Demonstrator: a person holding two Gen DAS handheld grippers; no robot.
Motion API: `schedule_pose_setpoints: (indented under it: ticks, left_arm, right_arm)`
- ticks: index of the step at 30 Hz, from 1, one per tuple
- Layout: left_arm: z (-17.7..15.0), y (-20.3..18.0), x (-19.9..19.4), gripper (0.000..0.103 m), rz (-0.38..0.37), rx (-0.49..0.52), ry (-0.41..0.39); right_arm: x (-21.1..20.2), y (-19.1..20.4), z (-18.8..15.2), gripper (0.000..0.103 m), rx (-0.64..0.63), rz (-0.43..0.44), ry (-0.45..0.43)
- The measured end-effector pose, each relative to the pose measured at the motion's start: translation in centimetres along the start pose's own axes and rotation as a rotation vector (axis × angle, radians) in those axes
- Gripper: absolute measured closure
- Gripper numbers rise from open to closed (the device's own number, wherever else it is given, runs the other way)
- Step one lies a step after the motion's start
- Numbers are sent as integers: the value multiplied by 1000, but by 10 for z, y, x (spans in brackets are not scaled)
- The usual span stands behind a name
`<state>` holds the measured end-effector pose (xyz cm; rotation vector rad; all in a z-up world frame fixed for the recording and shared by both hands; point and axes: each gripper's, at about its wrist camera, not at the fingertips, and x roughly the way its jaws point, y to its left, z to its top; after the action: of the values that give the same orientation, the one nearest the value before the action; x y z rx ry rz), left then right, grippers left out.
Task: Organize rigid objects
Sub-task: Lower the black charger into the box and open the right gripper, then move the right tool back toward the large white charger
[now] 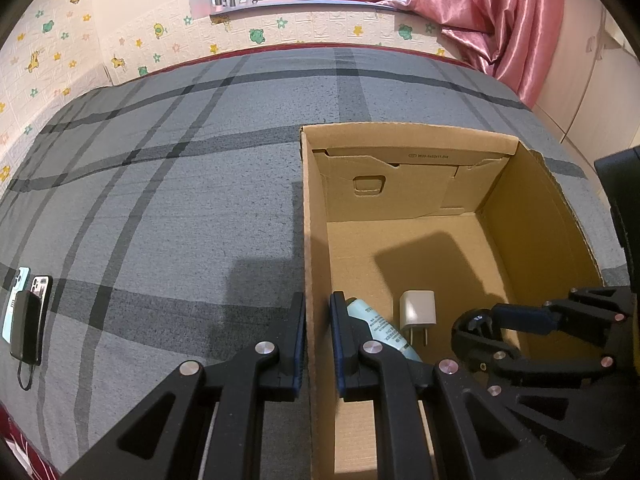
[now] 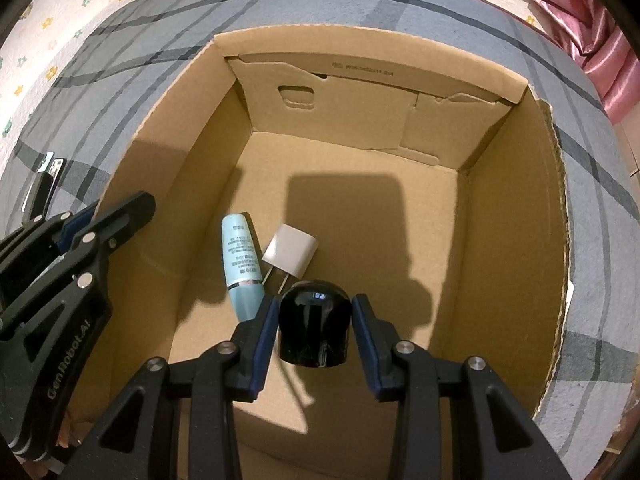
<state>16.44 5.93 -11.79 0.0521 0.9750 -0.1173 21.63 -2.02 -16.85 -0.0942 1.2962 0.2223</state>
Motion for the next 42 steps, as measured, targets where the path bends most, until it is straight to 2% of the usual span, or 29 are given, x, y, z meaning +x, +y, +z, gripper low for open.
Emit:
schedule_pose_setpoints:
  ticks: [4, 18, 28, 32, 36, 42]
  left_arm:
    - [0, 0, 0, 91, 2, 1, 0]
    - [-1, -3, -1, 91, 8, 5, -3]
    - [-1, -3, -1, 91, 12, 8, -2]
    - [-1, -2, 0, 91, 13, 9, -1]
    - [-1, -3, 0, 91, 17, 12, -2]
    - [-1, -4, -1, 91, 13, 7, -3]
  right_arm:
    - [-6, 0, 1, 53, 3, 9, -21]
    - [-38, 1, -1, 53, -6, 18, -96]
    - [-71, -8, -3, 47, -10, 7, -170]
    - [-87, -19, -5, 38, 4, -4, -207]
    - [-100, -30, -6, 36, 12, -15, -225]
    - [-117, -51, -8, 24, 45, -35, -268]
